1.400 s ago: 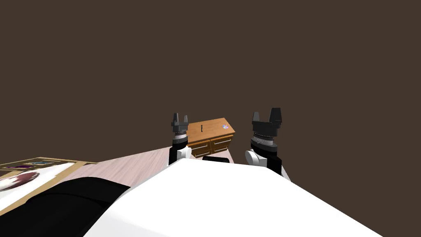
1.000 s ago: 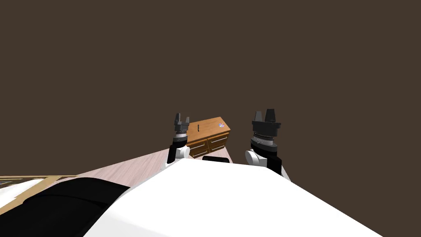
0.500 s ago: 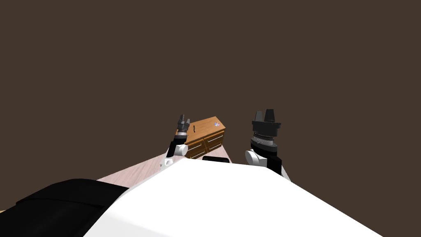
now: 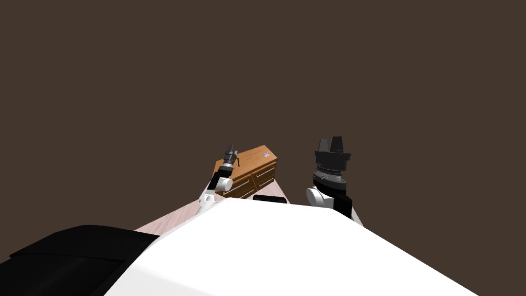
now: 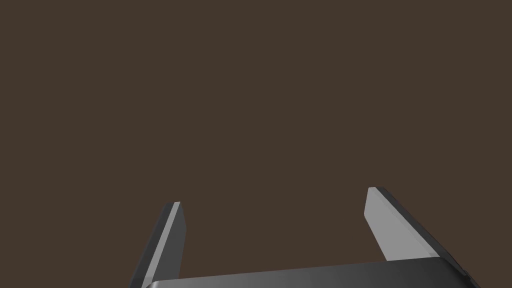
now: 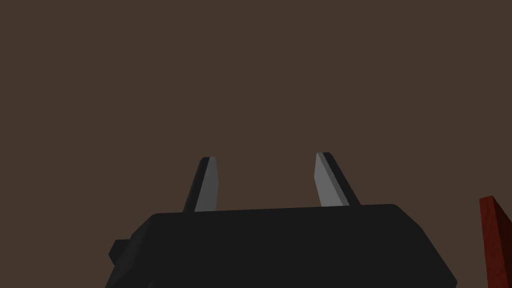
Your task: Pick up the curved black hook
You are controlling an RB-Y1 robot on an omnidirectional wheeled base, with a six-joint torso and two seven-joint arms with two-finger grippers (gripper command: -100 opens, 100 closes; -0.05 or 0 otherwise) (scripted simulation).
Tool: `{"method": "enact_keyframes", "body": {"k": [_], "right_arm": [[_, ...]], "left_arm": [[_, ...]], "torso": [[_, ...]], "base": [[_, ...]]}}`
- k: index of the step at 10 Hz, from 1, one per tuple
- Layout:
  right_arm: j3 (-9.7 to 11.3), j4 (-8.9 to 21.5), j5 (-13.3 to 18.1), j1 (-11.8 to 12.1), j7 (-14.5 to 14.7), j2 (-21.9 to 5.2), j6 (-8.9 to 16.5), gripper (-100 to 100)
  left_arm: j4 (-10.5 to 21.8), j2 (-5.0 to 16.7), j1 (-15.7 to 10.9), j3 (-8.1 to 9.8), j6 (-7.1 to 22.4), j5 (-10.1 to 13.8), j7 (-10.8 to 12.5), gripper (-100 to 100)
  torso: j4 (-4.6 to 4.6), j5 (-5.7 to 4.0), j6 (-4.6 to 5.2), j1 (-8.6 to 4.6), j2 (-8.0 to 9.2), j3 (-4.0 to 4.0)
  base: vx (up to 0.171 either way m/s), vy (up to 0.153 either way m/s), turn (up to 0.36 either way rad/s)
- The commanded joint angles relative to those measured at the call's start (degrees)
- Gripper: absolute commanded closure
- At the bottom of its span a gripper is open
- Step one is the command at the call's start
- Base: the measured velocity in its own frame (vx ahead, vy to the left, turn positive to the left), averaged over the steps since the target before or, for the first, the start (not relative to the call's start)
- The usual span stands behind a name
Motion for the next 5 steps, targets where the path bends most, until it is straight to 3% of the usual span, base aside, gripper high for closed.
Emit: {"method": "enact_keyframes", "body": {"k": [1,2,3,4,5], "right_arm": [[0.0,0.0,0.0,0.0,0.0,0.0,0.0,0],[0.0,0.0,0.0,0.0,0.0,0.0,0.0,0],[-0.01,0.0,0.0,0.01,0.0,0.0,0.0,0],[0.0,0.0,0.0,0.0,0.0,0.0,0.0,0],[-0.01,0.0,0.0,0.01,0.0,0.0,0.0,0]], "left_arm": [[2.86,2.86,-1.67,0.61,2.86,2.72,-2.62,-100],[3.58,2.95,-1.67,0.61,3.89,2.72,-2.62,-100],[5.37,5.03,-2.77,1.06,6.45,4.63,-4.25,-100],[5.71,5.03,-2.77,1.06,6.67,4.63,-4.25,-100],[7.89,7.2,-3.88,1.45,9.09,6.55,-5.85,-100]], "torso": [[0.0,0.0,0.0,0.0,0.0,0.0],[0.01,0.0,0.01,0.04,0.02,0.01],[0.0,0.02,-0.06,0.07,-0.01,0.0],[-0.01,0.02,-0.01,0.07,-0.03,-0.02],[-0.01,0.02,-0.05,0.05,-0.04,-0.02]], "base": [[-0.043,0.014,-0.361],[-0.029,0.021,-0.091],[-0.027,0.015,-0.177],[-0.023,0.014,-0.142],[-0.027,0.019,-0.234]]}}
